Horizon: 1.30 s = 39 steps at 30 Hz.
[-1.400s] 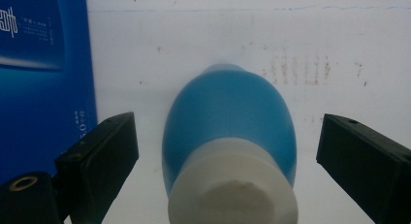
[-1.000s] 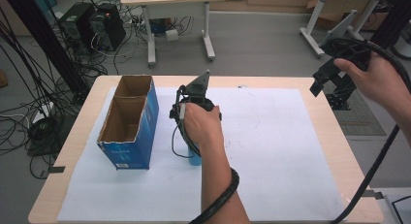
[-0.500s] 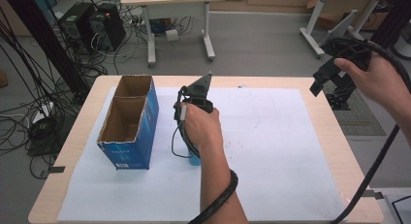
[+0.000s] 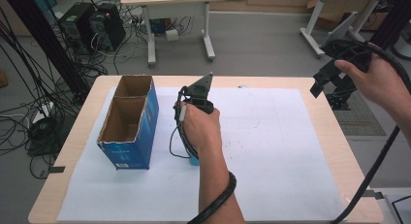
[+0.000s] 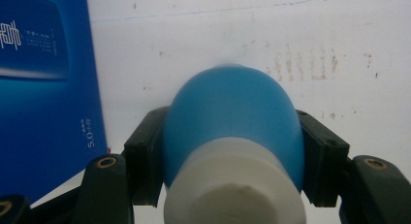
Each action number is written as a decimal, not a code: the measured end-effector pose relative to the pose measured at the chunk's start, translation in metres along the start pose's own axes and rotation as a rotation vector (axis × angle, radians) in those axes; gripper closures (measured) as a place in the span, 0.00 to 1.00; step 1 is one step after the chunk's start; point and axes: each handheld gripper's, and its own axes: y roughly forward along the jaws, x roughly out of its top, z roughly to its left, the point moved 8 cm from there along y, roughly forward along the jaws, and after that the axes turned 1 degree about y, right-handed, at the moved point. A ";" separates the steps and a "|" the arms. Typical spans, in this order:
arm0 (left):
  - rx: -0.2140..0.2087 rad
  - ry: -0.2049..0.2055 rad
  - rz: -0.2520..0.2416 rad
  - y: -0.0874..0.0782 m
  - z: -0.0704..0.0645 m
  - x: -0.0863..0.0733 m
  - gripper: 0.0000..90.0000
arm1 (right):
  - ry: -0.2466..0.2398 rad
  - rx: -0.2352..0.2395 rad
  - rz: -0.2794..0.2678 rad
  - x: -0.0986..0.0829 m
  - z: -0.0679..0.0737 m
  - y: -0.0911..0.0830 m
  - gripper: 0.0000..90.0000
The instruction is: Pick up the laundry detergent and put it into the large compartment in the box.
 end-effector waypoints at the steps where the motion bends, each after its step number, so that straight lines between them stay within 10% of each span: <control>1: 0.000 0.003 0.003 0.000 0.000 0.000 0.42 | -0.001 0.000 0.002 0.000 0.000 0.000 0.05; 20: -0.013 -0.030 -0.020 -0.007 0.004 -0.004 0.43 | 0.003 -0.003 0.004 0.000 -0.002 0.004 0.05; 39: -0.024 -0.043 -0.091 -0.093 0.023 -0.003 0.43 | 0.009 0.002 -0.013 -0.003 0.000 -0.008 0.05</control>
